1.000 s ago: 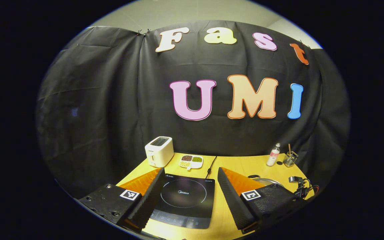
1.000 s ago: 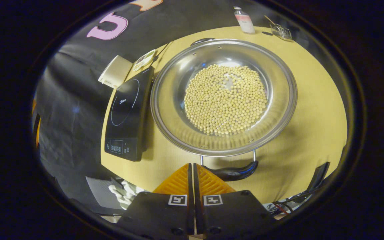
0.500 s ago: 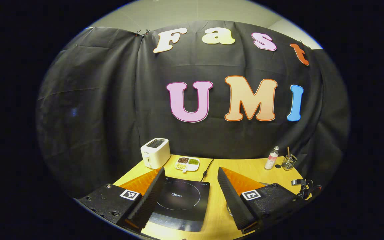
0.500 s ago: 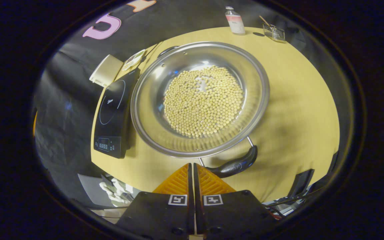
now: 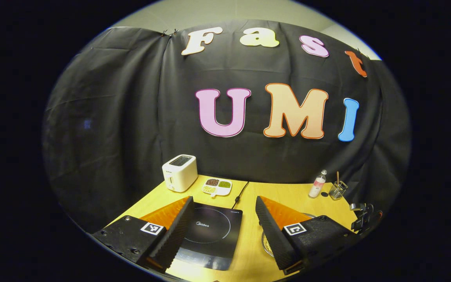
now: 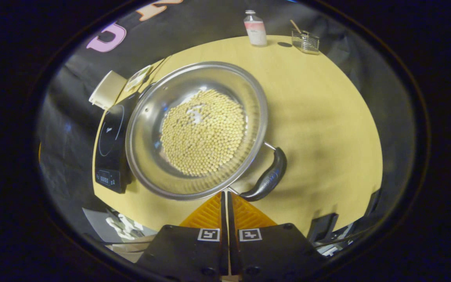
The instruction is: First push the handle of the pot to place it horizontally, then grasp the pot with both hands and set it on the induction cooktop.
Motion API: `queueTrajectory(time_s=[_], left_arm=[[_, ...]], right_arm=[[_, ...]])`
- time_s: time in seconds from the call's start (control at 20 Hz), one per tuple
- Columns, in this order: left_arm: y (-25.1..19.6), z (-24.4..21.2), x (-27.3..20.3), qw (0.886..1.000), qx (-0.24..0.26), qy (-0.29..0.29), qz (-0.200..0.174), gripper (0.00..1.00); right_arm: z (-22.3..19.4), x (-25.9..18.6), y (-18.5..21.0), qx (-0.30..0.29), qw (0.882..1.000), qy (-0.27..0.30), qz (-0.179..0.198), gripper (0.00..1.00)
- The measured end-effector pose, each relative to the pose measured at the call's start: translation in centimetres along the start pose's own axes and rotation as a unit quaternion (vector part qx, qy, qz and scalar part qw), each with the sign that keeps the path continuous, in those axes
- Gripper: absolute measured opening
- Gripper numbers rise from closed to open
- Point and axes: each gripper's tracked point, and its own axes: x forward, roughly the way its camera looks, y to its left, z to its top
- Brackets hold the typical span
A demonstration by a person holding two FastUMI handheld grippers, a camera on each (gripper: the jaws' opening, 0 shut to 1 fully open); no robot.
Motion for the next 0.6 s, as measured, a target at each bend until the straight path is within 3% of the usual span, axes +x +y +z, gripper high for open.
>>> queueTrajectory(time_s=[0.05,0.2,0.25,0.6], left_arm=[[-0.1,-0.2,0.1,1.0,-0.002,0.002,0.0,0.96],[-0.5,-1.0,0.4,1.0,-0.003,0.01,-0.001,0.96],[-0.5,-1.4,0.5,1.0,-0.002,0.014,0.0,0.96],[-1.6,-2.9,1.1,0.999,-0.012,0.034,-0.001,0.92]], right_arm=[[0.4,0.0,-0.7,0.0,1.0,-0.003,-0.008,0.04],[1.9,0.0,-1.9,0.005,1.0,-0.009,-0.015,0.0],[2.2,0.1,-2.2,0.006,1.0,-0.011,-0.017,0.04],[4.6,0.4,-3.5,-0.003,1.0,-0.018,-0.024,0.04]])
